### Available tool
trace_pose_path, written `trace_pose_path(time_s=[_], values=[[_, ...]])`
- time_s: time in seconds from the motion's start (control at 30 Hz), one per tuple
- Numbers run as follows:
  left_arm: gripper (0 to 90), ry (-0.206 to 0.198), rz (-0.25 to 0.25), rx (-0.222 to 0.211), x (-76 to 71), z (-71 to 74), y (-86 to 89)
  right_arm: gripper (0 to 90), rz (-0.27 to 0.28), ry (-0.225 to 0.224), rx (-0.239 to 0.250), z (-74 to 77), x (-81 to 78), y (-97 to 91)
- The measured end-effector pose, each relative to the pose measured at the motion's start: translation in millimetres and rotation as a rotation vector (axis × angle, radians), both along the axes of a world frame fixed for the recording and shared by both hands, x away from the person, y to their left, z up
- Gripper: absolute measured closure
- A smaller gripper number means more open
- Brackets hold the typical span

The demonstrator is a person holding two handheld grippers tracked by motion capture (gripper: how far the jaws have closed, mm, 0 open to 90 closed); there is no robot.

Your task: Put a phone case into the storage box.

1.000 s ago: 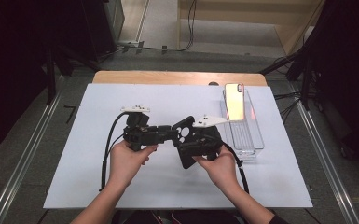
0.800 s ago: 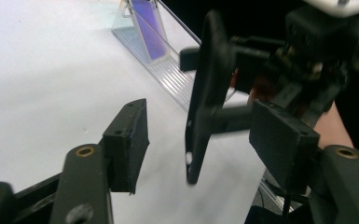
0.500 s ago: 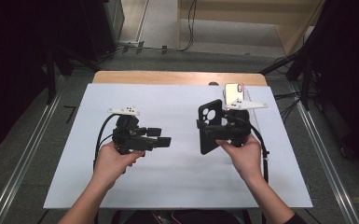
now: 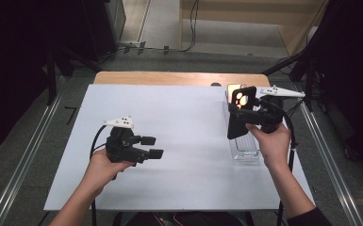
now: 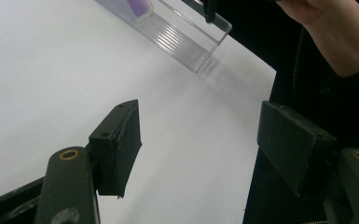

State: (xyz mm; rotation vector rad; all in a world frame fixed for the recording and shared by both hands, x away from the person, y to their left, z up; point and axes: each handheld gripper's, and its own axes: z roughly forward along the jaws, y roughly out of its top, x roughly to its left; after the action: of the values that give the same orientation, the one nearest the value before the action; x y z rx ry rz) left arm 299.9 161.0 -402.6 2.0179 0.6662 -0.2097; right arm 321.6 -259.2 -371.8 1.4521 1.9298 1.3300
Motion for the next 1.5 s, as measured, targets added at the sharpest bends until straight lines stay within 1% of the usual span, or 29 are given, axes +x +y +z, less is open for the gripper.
trace_pose_path(time_s=[0.07,0.17,0.23,0.33,0.4,0.43,0.57,0.63,0.7,0.83,0.97,1.1,1.2,1.4,1.5], values=[[30.4,-0.008,-0.006,0.005,-0.5,-1.1,1.2,12.8,-0.031,0.004,-0.004,-2.0,6.4,-6.9],[30.4,-0.021,-0.008,0.006,-1.8,-2.4,2.4,12.8,-0.061,0.008,0.007,-6.6,14.5,-15.1],[30.4,-0.030,-0.014,0.006,-2.2,-3.0,3.2,12.8,-0.082,0.011,0.003,-10.3,20.1,-19.5],[30.4,-0.035,-0.015,0.010,-3.0,-4.8,4.3,12.8,-0.111,0.020,-0.002,-15.7,27.6,-24.8],[30.4,-0.034,-0.017,0.012,-3.5,-6.8,5.3,12.8,-0.124,0.025,0.007,-20.3,33.4,-28.0],[30.4,-0.036,-0.020,0.014,-3.6,-7.6,5.9,12.8,-0.131,0.026,-0.001,-22.4,35.8,-28.4],[30.4,-0.036,-0.016,0.023,-4.4,-12.7,9.5,12.8,-0.149,0.034,-0.033,-29.7,44.3,-25.5],[30.4,-0.038,-0.012,0.029,-4.7,-14.6,11.5,12.8,-0.155,0.040,-0.037,-33.6,48.7,-24.6],[30.4,-0.038,-0.014,0.032,-5.9,-16.9,13.7,12.8,-0.164,0.040,-0.049,-37.1,52.9,-22.7],[30.3,-0.046,-0.021,0.041,-8.4,-20.0,18.0,12.8,-0.177,0.055,-0.057,-43.0,59.0,-20.1],[30.4,-0.058,-0.028,0.039,-11.3,-21.2,20.9,12.8,-0.194,0.067,-0.070,-50.7,64.9,-19.0],[30.4,-0.053,-0.026,0.036,-11.7,-21.9,21.5,12.8,-0.215,0.077,-0.084,-56.9,69.5,-19.1],[30.4,-0.058,-0.029,0.036,-12.3,-22.6,21.1,12.9,-0.228,0.084,-0.095,-61.4,74.2,-18.3],[30.4,-0.062,-0.033,0.032,-13.3,-22.2,21.9,13.1,-0.262,0.092,-0.084,-70.4,84.9,-19.6],[30.4,-0.064,-0.032,0.030,-13.5,-22.7,21.9,13.2,-0.272,0.112,-0.087,-75.9,91.6,-18.0]])
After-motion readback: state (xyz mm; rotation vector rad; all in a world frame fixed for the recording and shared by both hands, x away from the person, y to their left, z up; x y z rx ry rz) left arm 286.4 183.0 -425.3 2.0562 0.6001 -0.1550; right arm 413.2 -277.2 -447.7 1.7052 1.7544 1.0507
